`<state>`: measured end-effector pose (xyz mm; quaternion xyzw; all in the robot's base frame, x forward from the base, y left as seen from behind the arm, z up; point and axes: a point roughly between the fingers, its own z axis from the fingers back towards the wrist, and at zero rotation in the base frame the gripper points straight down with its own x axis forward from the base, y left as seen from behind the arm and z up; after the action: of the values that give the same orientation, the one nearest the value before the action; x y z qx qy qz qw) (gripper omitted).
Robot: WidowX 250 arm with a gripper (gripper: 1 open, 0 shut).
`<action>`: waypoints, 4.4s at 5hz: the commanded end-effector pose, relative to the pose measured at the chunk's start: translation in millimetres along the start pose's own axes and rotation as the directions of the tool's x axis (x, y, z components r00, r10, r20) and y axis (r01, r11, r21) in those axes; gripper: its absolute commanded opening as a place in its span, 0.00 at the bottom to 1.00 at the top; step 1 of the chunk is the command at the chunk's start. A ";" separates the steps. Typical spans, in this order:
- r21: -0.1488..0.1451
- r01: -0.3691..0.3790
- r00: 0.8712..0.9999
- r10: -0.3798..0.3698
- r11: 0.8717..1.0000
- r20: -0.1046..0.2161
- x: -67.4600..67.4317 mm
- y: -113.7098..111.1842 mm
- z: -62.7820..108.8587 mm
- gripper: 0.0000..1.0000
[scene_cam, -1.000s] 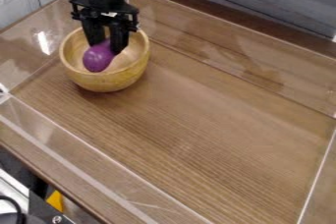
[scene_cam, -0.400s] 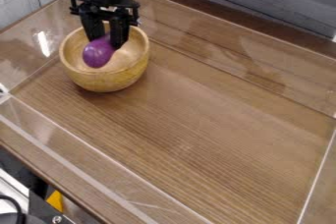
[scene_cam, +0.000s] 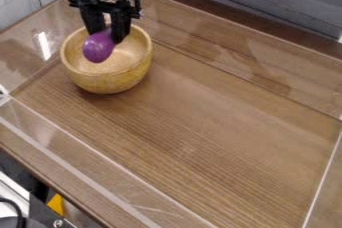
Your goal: Remove the purple eggplant from inside the brown bowl and put it on the table
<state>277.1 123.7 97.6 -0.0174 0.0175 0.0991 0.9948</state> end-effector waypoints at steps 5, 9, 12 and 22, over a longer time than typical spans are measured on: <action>0.042 0.082 0.993 -0.085 0.996 0.083 -16.9 -45.4 22.7 0.00; 0.051 0.183 0.980 -0.186 0.982 0.077 -22.6 -111.8 -17.2 0.00; 0.056 0.291 0.951 -0.295 0.955 0.089 -18.7 -124.1 -42.6 0.00; 0.042 0.278 0.955 -0.281 0.960 0.092 -5.1 -85.9 -54.4 0.00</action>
<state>277.0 33.6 34.4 -0.0045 -0.0086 -0.0396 0.9992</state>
